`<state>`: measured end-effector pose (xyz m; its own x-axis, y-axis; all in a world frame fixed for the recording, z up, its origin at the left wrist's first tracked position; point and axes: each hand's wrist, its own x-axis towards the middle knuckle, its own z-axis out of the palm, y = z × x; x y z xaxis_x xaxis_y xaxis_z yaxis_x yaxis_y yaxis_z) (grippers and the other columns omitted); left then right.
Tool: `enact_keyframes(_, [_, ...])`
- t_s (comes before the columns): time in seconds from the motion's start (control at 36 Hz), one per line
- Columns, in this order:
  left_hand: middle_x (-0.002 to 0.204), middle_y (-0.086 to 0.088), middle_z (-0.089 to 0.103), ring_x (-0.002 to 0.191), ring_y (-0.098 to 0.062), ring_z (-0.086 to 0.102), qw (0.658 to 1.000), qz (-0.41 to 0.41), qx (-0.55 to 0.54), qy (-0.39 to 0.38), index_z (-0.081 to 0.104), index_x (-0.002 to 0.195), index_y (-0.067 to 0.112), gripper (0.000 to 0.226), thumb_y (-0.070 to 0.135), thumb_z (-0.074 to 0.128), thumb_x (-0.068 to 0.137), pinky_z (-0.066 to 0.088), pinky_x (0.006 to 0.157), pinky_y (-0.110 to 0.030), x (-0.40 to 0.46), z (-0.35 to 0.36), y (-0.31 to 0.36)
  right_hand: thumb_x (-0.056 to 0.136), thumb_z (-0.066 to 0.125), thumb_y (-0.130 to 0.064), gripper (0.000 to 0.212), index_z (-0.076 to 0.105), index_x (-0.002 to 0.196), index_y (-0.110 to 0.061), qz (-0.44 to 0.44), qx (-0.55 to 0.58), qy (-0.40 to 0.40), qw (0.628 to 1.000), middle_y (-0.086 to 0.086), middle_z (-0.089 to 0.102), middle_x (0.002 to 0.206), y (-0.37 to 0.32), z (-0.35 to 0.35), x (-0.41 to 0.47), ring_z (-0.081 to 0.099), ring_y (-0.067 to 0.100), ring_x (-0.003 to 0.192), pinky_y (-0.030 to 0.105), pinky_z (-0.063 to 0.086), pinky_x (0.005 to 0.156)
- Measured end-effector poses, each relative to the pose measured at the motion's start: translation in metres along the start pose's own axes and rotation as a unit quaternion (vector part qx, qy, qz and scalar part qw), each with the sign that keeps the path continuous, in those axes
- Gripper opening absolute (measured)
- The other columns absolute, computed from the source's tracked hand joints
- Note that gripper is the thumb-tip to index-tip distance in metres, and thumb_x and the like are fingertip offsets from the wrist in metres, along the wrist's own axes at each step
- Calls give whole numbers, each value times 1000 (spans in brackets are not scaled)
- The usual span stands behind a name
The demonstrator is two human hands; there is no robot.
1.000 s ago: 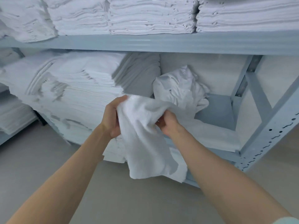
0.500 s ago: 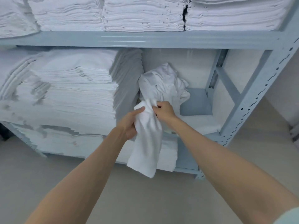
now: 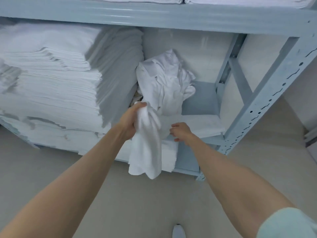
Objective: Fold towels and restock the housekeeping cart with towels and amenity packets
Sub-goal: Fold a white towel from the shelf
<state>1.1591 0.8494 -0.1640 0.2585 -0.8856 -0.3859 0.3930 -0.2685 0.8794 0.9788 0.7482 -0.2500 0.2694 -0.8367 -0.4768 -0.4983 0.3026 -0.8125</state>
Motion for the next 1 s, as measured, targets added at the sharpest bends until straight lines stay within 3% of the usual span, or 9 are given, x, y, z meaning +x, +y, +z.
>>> enact_keyframes(0.11, [103, -11, 77, 93, -27, 73, 997, -25, 67, 36, 73, 109, 11, 27, 26, 72, 87, 56, 93, -40, 42, 52, -27, 91, 63, -10, 51, 51, 141, -6, 14, -19, -23, 999, 13, 61, 126, 10, -29, 42, 62, 26, 107, 35, 58, 77])
enact_keyframes(0.19, [110, -21, 73, 95, -35, 71, 991, -32, 102, 82, 71, 111, 5, 31, 15, 74, 81, 54, 89, -45, 61, 71, -43, 91, 63, -10, 52, 50, 141, -6, 6, -20, -31, 999, 13, 62, 120, 13, -42, 61, 62, 21, 90, 33, 58, 74])
enact_keyframes(0.31, [114, -22, 70, 105, -42, 67, 984, -40, 146, 91, 68, 114, 4, 35, 7, 71, 79, 52, 94, -56, 98, 103, -61, 92, 62, -11, 52, 49, 142, -9, -32, -137, -22, 990, 14, 52, 141, 28, -73, 94, 54, 28, 122, 37, 49, 102])
enact_keyframes(0.39, [111, -18, 71, 100, -40, 68, 981, -44, 159, 100, 67, 113, 9, 40, 9, 71, 73, 56, 88, -55, 121, 117, -70, 92, 57, -9, 63, 36, 151, -17, -69, -319, -30, 945, 13, 35, 150, 47, -91, 115, 36, 31, 136, 40, 40, 108])
enact_keyframes(0.53, [82, -8, 67, 67, -25, 61, 977, -51, 155, 135, 68, 94, 5, 43, 20, 66, 53, 47, 49, -26, 152, 119, -93, 95, 58, -19, 80, 9, 157, -34, -73, -551, -61, 829, 2, -1, 164, 82, -100, 142, 5, 38, 148, 61, 31, 109])
enact_keyframes(0.61, [61, 4, 65, 50, -14, 59, 977, -65, 157, 130, 65, 74, 17, 23, 20, 67, 52, 43, 42, -20, 165, 116, -106, 96, 57, -34, 80, 4, 157, -34, -69, -591, -63, 801, 4, -5, 164, 99, -92, 155, 4, 41, 147, 64, 35, 105])
enact_keyframes(0.69, [59, 2, 65, 49, -15, 60, 977, -77, 161, 120, 64, 68, 18, 19, 20, 68, 50, 46, 46, -24, 175, 113, -115, 98, 51, -40, 77, 3, 157, -33, -73, -610, -23, 789, 5, -5, 164, 108, -82, 165, 7, 42, 146, 63, 39, 101])
enact_keyframes(0.89, [60, 2, 66, 52, -16, 62, 979, -75, 154, 110, 66, 57, 25, 10, 17, 67, 51, 51, 49, -26, 187, 112, -117, 98, 52, -21, 79, 1, 157, -32, -59, -613, 20, 787, 7, -3, 164, 107, -75, 187, 13, 42, 145, 58, 47, 95])
enact_keyframes(1.0, [67, -2, 67, 62, -24, 63, 983, -59, 139, 103, 67, 67, 19, 16, 14, 67, 52, 54, 57, -32, 184, 107, -117, 100, 47, -18, 74, 3, 158, -32, -48, -600, 37, 797, 8, -1, 163, 103, -73, 200, 14, 42, 144, 58, 49, 92])
